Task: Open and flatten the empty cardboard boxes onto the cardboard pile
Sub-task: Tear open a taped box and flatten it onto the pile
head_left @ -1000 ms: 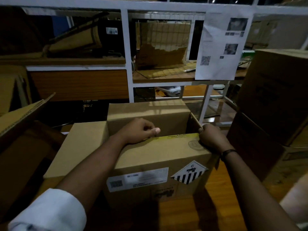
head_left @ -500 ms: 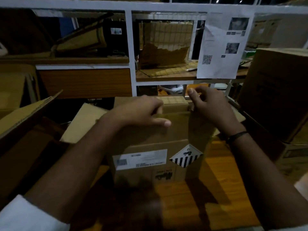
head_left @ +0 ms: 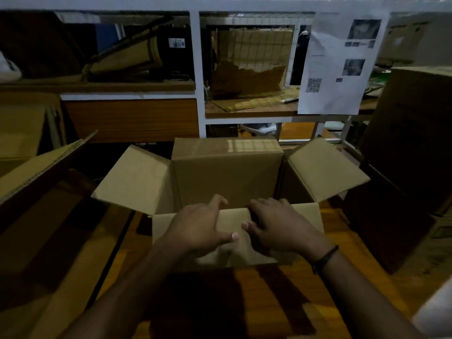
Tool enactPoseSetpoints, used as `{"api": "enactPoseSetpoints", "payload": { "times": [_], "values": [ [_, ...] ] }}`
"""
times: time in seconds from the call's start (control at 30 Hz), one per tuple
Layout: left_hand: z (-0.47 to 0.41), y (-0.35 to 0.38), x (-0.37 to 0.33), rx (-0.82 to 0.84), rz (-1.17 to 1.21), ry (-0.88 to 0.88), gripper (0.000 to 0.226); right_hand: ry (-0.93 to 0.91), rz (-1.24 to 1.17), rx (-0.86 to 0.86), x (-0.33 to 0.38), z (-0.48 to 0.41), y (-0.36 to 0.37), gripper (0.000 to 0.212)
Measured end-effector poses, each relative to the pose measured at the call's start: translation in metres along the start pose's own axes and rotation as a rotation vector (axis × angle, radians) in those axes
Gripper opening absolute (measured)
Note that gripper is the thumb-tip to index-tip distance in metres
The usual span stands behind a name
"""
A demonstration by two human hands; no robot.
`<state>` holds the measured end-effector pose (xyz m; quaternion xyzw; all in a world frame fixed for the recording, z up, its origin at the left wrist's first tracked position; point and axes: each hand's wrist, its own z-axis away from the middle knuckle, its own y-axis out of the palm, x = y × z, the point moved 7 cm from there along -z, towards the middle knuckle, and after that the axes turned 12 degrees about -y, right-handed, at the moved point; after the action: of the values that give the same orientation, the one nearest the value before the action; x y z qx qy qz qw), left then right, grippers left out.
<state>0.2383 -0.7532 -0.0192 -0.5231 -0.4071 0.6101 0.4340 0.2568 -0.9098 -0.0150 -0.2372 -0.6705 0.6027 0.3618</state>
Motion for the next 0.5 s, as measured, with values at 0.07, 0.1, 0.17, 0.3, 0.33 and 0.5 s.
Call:
{"api": "enactPoseSetpoints", "payload": {
  "times": [0.07,0.1,0.17,0.3,0.33,0.5],
  "values": [
    [0.001,0.001,-0.003,-0.111,-0.043,0.015,0.048,-0.011,-0.006,-0.064,-0.002,-0.002,0.001,0.03],
    [0.002,0.002,-0.003,-0.156,-0.046,0.016,0.042,-0.019,0.011,-0.099,-0.002,-0.002,0.002,0.028],
    [0.003,0.003,-0.006,-0.246,-0.052,0.009,0.036,-0.032,0.069,-0.177,0.0,-0.002,0.004,0.023],
    [0.001,0.004,-0.006,-0.341,-0.05,-0.015,0.033,-0.042,0.127,-0.305,-0.001,-0.001,0.011,0.02],
    [0.001,0.004,-0.006,-0.344,-0.029,-0.017,0.032,-0.053,0.125,-0.313,-0.001,0.0,0.011,0.02],
    [0.003,0.003,-0.005,-0.343,0.01,-0.01,0.031,-0.13,0.101,-0.217,-0.008,0.001,0.0,0.023]
  ]
}}
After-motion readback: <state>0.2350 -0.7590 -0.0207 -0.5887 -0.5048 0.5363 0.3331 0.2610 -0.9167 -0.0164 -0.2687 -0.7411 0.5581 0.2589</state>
